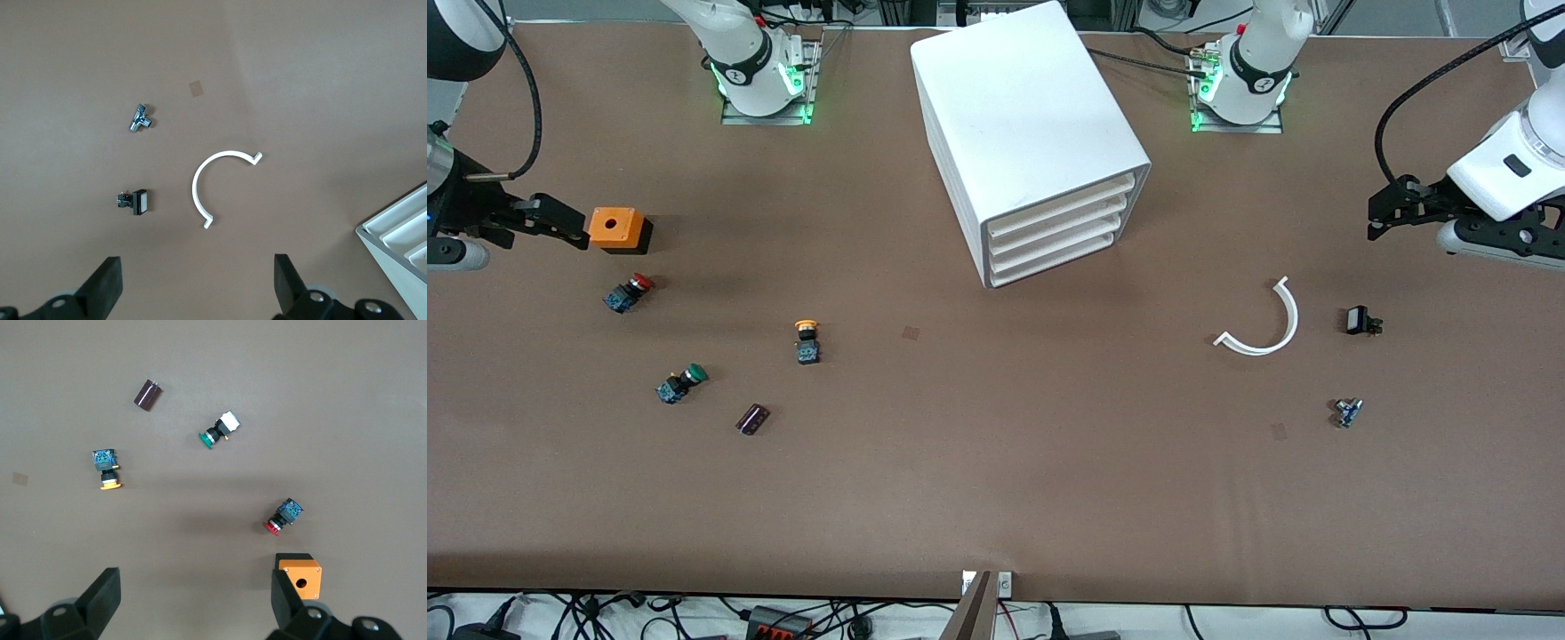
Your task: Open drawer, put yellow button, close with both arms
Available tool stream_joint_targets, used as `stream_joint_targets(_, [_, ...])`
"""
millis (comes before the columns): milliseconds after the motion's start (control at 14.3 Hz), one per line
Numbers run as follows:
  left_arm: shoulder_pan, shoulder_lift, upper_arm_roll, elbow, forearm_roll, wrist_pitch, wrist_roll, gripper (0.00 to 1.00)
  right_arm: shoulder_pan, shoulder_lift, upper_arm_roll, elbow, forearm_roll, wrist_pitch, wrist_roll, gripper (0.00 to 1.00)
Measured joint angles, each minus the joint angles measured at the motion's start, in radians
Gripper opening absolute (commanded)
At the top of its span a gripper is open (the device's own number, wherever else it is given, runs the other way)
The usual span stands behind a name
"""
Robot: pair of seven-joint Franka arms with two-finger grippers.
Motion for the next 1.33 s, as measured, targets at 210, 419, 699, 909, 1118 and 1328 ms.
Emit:
stream_joint_targets(210, [-0.001, 0.000, -0.001, 0.001, 0.000, 0.000, 0.000, 1.00, 0.000, 0.000, 0.000, 0.000, 0.000, 0.000, 0.000, 1.00])
stream_joint_targets(419, [-0.001, 0.000, -0.001, 0.001, 0.000, 0.000, 0.000, 1.00, 0.000, 0.002, 0.001, -0.002, 0.000, 0.000, 0.000, 1.00])
stream_joint_targets(699, [-0.003, 0.000, -0.009, 0.001, -0.001, -0.016, 0.000, 1.00, 0.005, 0.014, 0.002, -0.007, 0.019, 0.000, -0.001, 1.00])
stream_joint_targets(909, [-0.010, 0.000, -0.036, 0.005, -0.080, -0.127, 0.000, 1.00, 0.028, 0.036, 0.004, -0.010, 0.021, 0.000, -0.003, 1.00])
stream_joint_targets(1118, [-0.018, 0.034, -0.074, 0.005, -0.204, -0.231, 0.000, 1.00, 0.085, 0.103, 0.007, -0.015, 0.021, 0.021, -0.001, 1.00])
stream_joint_targets(1328, [-0.022, 0.139, -0.085, 0.003, -0.388, -0.241, 0.006, 1.00, 0.124, 0.187, 0.008, -0.018, 0.022, 0.065, 0.002, 1.00])
